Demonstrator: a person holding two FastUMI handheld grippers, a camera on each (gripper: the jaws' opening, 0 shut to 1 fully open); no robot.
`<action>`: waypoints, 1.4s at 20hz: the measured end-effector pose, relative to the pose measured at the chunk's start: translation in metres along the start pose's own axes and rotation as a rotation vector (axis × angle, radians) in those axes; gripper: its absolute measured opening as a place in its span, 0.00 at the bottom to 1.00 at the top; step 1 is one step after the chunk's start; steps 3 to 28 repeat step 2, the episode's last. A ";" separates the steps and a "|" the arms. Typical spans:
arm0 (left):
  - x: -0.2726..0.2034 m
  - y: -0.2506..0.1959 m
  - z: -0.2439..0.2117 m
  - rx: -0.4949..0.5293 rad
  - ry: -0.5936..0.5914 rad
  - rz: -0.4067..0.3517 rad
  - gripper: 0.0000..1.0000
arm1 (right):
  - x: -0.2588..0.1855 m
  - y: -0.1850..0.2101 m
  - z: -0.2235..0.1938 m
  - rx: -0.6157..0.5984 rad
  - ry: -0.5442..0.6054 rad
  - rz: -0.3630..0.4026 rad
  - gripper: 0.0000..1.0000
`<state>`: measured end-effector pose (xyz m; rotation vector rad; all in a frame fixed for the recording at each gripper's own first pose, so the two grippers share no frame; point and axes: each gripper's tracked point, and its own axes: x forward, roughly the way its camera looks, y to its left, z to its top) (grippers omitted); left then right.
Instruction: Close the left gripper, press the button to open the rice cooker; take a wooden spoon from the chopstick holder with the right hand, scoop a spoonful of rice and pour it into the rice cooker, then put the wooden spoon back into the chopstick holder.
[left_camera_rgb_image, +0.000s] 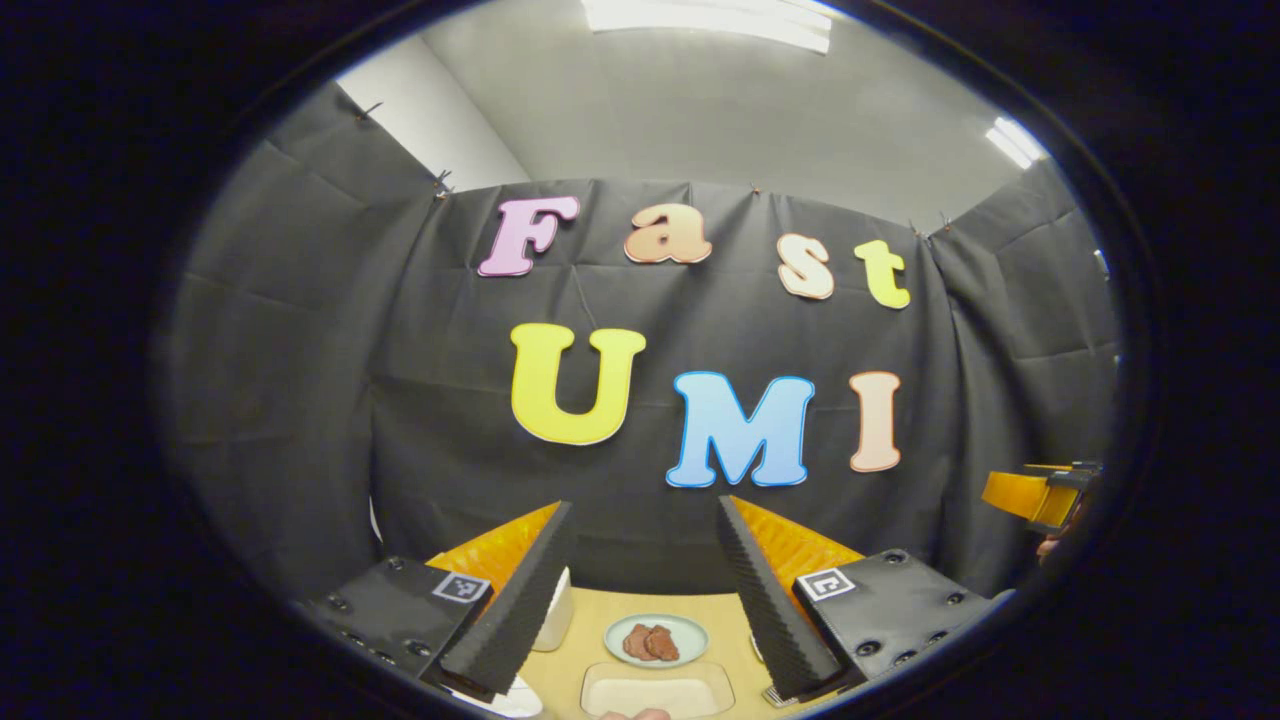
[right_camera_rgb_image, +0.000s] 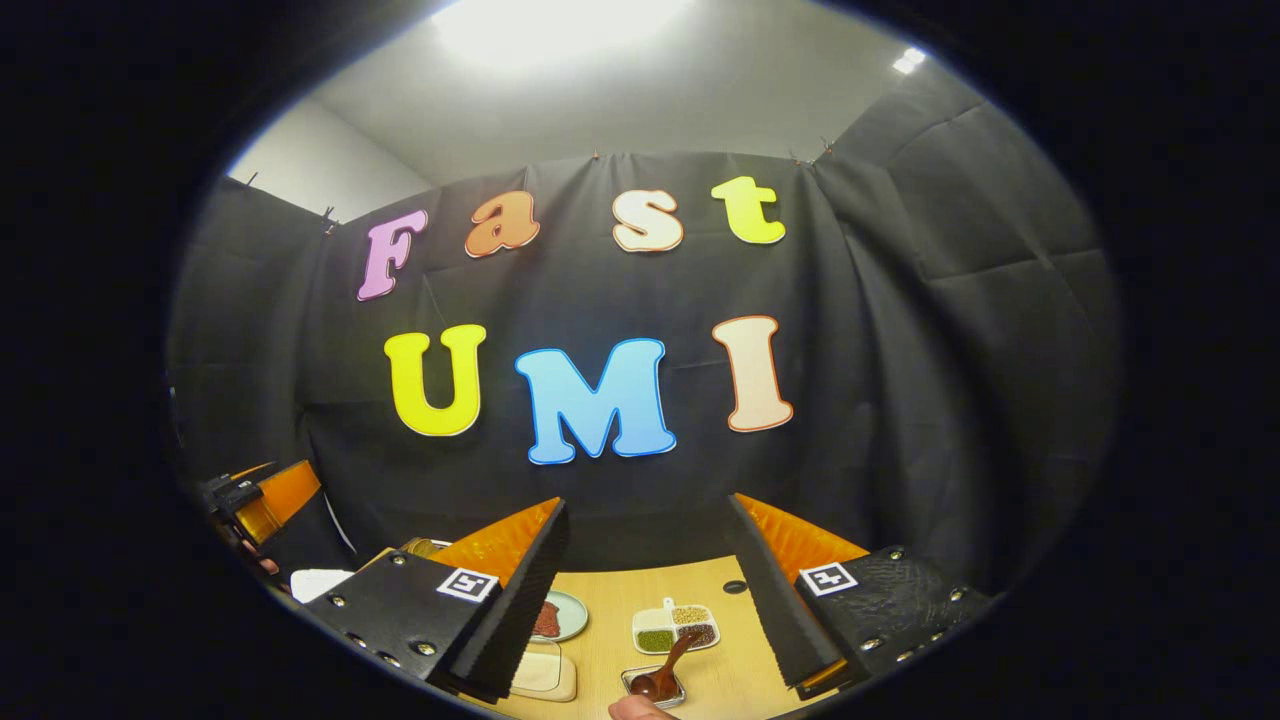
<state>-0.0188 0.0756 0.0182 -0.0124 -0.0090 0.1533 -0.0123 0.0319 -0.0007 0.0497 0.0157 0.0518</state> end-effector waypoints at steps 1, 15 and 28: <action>-0.001 -0.002 0.000 0.000 -0.002 0.002 0.94 | 0.001 -0.002 0.002 -0.006 -0.005 0.002 0.94; -0.001 -0.003 0.001 0.006 -0.002 0.007 0.96 | 0.002 -0.005 0.004 -0.006 -0.010 0.003 0.94; -0.001 -0.003 0.001 0.006 -0.002 0.007 0.96 | 0.002 -0.005 0.004 -0.006 -0.010 0.003 0.94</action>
